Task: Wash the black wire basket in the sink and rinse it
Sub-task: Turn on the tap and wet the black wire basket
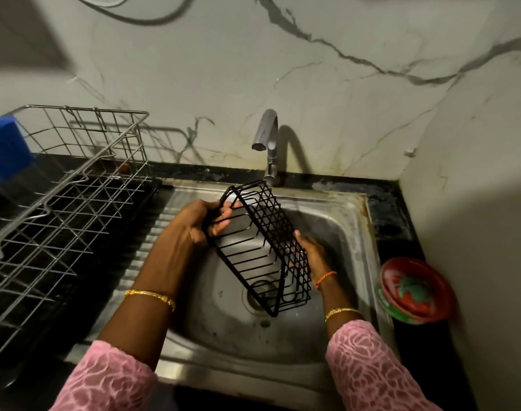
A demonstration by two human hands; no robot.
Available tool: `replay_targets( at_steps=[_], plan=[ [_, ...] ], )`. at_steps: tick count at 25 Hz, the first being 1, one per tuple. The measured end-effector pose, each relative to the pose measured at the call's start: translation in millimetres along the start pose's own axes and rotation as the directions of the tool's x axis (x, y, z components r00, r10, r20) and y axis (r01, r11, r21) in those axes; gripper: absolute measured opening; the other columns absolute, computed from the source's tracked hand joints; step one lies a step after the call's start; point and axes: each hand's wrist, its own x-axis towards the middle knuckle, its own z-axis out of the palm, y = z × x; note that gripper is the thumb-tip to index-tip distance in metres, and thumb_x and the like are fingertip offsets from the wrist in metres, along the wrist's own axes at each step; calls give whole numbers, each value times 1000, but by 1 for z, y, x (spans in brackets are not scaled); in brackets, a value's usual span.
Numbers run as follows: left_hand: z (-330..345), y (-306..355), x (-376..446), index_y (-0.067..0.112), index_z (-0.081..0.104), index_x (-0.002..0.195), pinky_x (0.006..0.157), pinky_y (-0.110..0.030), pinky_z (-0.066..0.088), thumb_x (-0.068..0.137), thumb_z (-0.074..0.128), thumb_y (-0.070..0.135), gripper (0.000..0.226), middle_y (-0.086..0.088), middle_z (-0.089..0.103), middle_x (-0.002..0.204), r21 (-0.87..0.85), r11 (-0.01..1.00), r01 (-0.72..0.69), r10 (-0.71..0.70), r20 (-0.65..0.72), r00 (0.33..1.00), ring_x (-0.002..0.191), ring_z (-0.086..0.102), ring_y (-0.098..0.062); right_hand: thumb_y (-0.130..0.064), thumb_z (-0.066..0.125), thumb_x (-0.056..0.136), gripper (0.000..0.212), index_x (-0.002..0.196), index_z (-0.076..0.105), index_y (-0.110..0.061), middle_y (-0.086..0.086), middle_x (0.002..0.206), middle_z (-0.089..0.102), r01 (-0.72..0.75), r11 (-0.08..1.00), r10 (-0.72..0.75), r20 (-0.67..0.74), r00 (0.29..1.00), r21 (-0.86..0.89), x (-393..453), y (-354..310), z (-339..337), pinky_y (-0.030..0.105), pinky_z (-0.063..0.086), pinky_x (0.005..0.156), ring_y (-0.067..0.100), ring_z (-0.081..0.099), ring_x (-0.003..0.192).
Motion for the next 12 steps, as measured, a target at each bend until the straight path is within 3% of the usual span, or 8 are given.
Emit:
replay_targets(
  at_steps=[3,6,8,10,12],
  plan=[
    [-4,6,-5,6,51,82,21,-12,24,102,28,9,30,-2,66,58,-115,993,29,-27,17,999,35,56,-2,-40,53,90,49,131,48,-12,2,136,45,11,1000,-11,-14,1000,25,5,-3,3,36,27,105,19,39,125],
    [-11,9,-9,6,51,80,19,-12,18,102,28,9,32,-2,65,66,-76,997,21,-20,17,1000,38,58,-3,-42,51,91,38,102,64,-8,4,94,63,13,986,-39,-150,988,-167,25,-9,8,34,41,92,17,55,89],
    [-12,10,-11,8,49,79,20,-10,17,103,25,11,34,-3,66,57,-19,1000,10,-9,1,1000,35,56,-4,-28,46,95,35,90,65,1,18,89,67,45,978,-86,-197,977,-202,49,-26,14,37,49,79,27,58,81],
    [-11,8,-12,10,46,78,22,-8,17,103,23,11,34,-6,66,53,-1,1000,8,-8,-23,1000,32,55,-7,-21,41,97,34,85,63,2,24,95,65,59,998,-60,-138,989,-16,65,-63,35,32,48,71,29,60,79],
    [-12,4,-6,12,46,77,23,-8,18,103,21,12,36,-7,67,54,-13,1000,13,-13,-47,999,35,58,-9,-23,39,99,35,98,58,6,28,112,59,20,980,-10,-50,999,196,80,-99,59,35,48,90,35,60,94]
  ],
)
